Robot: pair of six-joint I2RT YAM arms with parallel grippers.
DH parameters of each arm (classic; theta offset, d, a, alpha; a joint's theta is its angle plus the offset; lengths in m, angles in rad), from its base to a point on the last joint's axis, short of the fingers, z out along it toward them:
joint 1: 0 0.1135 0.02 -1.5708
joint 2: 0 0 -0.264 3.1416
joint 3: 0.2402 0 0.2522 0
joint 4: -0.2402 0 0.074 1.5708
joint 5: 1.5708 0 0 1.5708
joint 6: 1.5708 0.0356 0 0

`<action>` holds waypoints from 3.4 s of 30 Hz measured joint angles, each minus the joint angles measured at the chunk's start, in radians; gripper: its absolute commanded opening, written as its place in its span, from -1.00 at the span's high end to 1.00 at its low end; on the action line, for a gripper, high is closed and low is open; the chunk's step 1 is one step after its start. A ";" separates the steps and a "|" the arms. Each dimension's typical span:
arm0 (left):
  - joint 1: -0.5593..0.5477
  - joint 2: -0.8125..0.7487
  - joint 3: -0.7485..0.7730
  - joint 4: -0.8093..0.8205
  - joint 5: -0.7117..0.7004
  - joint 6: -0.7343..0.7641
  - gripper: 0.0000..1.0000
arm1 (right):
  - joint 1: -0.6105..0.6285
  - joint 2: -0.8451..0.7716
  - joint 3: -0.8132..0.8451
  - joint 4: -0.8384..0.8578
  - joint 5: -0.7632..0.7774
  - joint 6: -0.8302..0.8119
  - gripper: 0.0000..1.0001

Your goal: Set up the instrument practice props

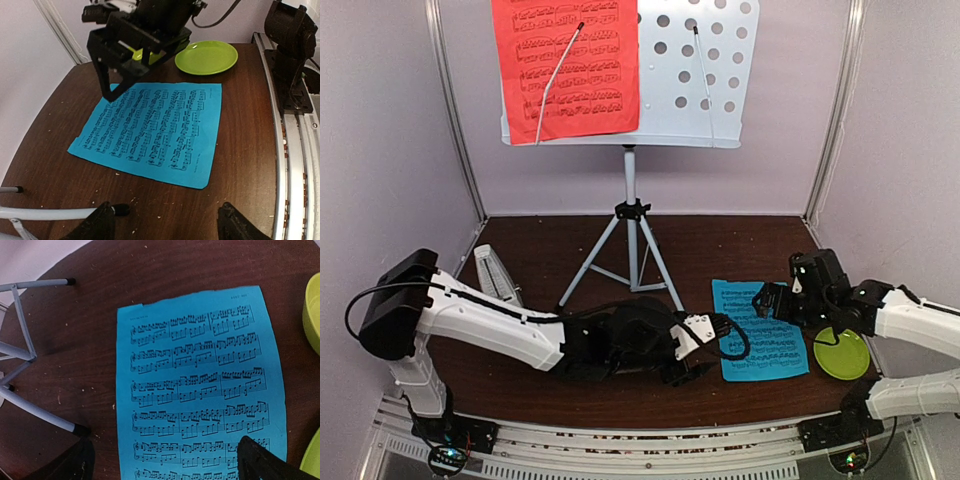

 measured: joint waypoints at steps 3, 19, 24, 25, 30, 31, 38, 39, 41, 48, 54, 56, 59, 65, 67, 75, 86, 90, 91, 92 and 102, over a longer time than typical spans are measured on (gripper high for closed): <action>-0.007 0.046 0.023 0.016 0.031 0.000 -0.45 | -0.006 0.058 -0.049 0.043 -0.031 0.028 -1.00; -0.008 0.086 0.022 0.046 0.060 0.000 -0.44 | 0.025 0.224 -0.220 0.408 -0.158 0.179 -1.00; -0.008 0.150 0.027 0.056 0.073 0.008 -0.42 | 0.082 0.180 -0.253 0.435 -0.177 0.235 -1.00; -0.008 0.163 0.029 0.055 0.075 0.011 -0.42 | 0.088 0.154 -0.259 0.416 -0.182 0.242 -1.00; -0.006 0.232 0.091 0.033 0.082 0.037 -0.36 | 0.096 -0.058 -0.253 0.282 -0.168 0.261 -1.00; -0.005 0.239 0.105 0.030 0.083 0.041 -0.35 | 0.096 -0.100 -0.245 0.253 -0.156 0.263 -1.00; 0.035 0.300 0.233 0.021 0.123 0.049 -0.25 | 0.058 -0.278 -0.200 0.031 -0.056 0.312 -0.95; 0.045 0.309 0.253 0.013 0.127 0.049 -0.24 | 0.050 -0.282 -0.201 0.004 -0.049 0.320 -0.95; 0.060 0.329 0.288 0.002 0.132 0.049 -0.21 | 0.039 -0.286 -0.207 -0.043 -0.042 0.353 -0.94; 0.089 0.389 0.362 -0.030 0.142 0.049 -0.15 | 0.035 -0.313 -0.250 -0.156 -0.033 0.478 -0.91; 0.093 0.443 0.418 -0.060 0.151 0.048 -0.12 | 0.035 -0.247 -0.290 -0.152 -0.039 0.547 -0.82; 0.094 0.451 0.427 -0.076 0.154 0.048 -0.10 | 0.035 -0.211 -0.294 -0.138 -0.042 0.560 -0.73; 0.097 0.461 0.440 -0.089 0.163 0.045 -0.06 | 0.035 -0.180 -0.304 -0.072 -0.048 0.583 -0.58; 0.107 0.488 0.454 -0.097 0.185 0.033 0.15 | 0.035 -0.187 -0.371 0.097 -0.066 0.633 -0.27; 0.111 0.508 0.464 -0.101 0.196 0.031 0.24 | 0.035 -0.211 -0.387 0.118 -0.069 0.641 -0.22; 0.118 0.552 0.486 -0.111 0.237 0.026 0.53 | 0.034 -0.324 -0.413 0.138 -0.052 0.625 -0.16; 0.120 0.563 0.500 -0.127 0.272 0.024 0.59 | -0.025 -0.273 -0.393 0.121 -0.006 0.554 -0.30; 0.121 0.563 0.506 -0.138 0.277 0.024 0.60 | -0.065 -0.222 -0.385 0.096 -0.003 0.544 -0.30; 0.121 0.563 0.509 -0.141 0.277 0.025 0.60 | -0.074 -0.204 -0.385 0.095 -0.005 0.544 -0.30; 0.121 0.563 0.511 -0.145 0.276 0.026 0.60 | -0.080 -0.186 -0.383 0.112 -0.005 0.544 -0.30; 0.129 0.563 0.511 -0.154 0.280 0.036 0.63 | -0.089 -0.059 -0.381 0.300 -0.104 0.523 -0.15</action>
